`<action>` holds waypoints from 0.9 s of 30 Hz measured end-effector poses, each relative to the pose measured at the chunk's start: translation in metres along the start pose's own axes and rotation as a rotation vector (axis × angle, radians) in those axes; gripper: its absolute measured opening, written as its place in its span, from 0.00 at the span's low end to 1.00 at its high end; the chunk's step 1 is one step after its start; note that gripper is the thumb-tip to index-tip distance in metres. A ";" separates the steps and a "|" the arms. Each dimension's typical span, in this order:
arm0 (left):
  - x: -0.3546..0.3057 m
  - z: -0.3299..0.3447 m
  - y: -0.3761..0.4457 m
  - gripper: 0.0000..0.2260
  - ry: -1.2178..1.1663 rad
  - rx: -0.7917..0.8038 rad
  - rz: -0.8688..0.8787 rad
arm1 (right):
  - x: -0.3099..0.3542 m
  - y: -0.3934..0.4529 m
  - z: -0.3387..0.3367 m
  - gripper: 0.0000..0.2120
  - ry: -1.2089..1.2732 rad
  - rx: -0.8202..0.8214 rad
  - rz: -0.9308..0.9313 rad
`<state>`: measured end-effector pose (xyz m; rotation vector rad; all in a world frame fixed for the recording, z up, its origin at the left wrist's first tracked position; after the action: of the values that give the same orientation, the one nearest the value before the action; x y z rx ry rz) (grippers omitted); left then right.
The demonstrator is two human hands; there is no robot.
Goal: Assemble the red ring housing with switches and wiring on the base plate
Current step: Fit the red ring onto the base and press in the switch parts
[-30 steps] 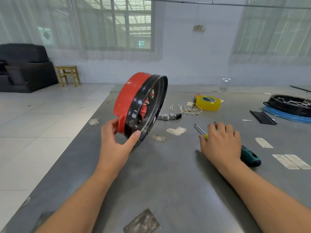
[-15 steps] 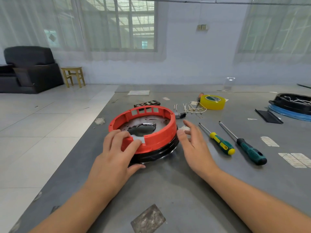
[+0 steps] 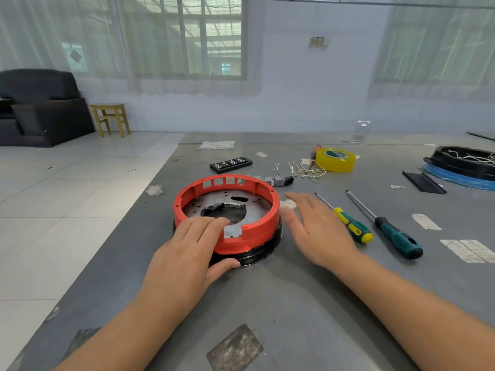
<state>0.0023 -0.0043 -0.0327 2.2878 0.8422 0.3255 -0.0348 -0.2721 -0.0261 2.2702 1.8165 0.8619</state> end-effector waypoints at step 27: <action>0.047 -0.001 0.016 0.09 -0.672 -0.189 -0.390 | -0.018 0.002 -0.013 0.27 -0.082 0.197 -0.430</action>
<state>0.0455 0.0179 -0.0216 1.8145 0.8222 -0.4936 -0.0418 -0.2927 -0.0214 1.8578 2.3113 0.5286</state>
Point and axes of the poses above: each hand's wrist, its own y-axis towards the middle knuckle, its own z-axis out of the palm, x = y × z, the point moved 2 cm from there along y, towards the middle knuckle, and after that the axes turned 2 degrees about z, right-handed, at the moved point
